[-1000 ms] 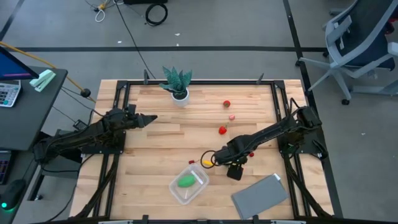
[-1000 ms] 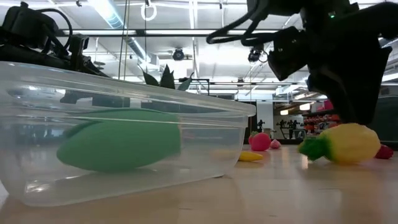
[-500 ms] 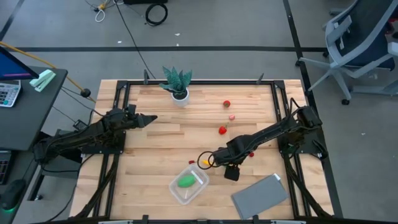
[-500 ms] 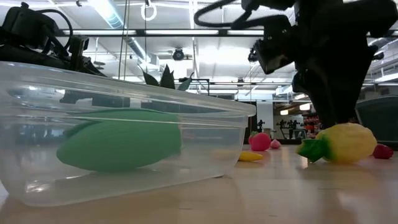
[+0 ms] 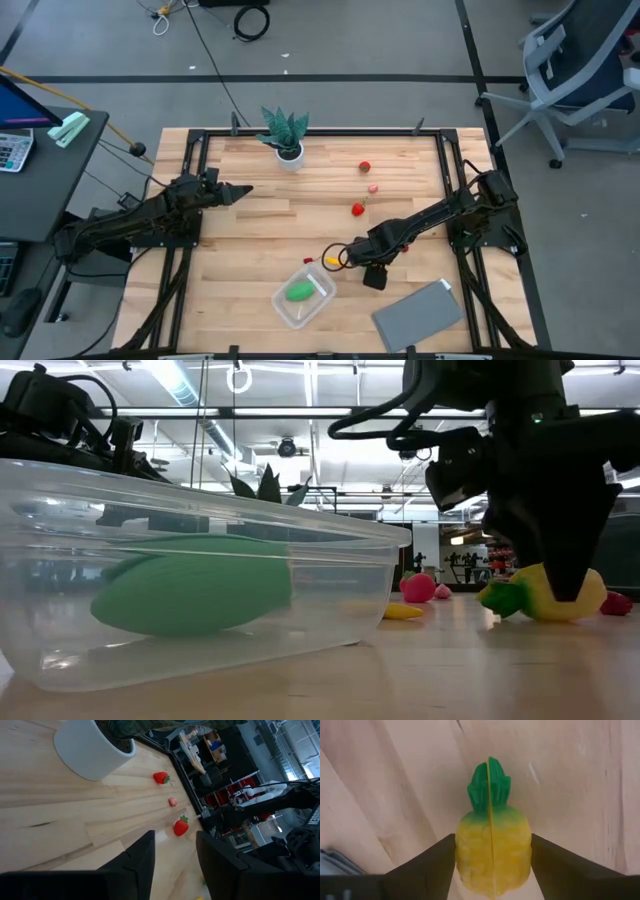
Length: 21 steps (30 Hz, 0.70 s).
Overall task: Pick and placing Produce into tupperware
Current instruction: Put the yellow pineapple into the transparent bin
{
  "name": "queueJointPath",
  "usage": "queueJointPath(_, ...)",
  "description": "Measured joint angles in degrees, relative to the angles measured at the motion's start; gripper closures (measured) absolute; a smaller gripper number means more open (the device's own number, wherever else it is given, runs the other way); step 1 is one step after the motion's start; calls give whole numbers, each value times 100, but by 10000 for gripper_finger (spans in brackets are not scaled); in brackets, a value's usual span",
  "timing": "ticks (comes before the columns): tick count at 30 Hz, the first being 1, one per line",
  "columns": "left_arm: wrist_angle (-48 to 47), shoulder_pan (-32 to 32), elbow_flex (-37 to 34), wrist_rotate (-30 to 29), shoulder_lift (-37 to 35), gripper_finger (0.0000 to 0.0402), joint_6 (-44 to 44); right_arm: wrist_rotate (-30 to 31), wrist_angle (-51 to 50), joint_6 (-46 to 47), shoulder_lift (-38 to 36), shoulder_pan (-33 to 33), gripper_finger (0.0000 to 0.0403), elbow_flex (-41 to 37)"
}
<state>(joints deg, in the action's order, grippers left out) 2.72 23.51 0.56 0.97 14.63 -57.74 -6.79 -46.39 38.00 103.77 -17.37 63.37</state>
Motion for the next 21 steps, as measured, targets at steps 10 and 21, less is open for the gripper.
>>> queueJointPath(10,-2,-1,2,0,0,255,-7,-263,555,644,4,0,208,509)
queueJointPath(21,-7,-2,2,0,0,263,-11,409,1673,-269,-2,57,204,2384)
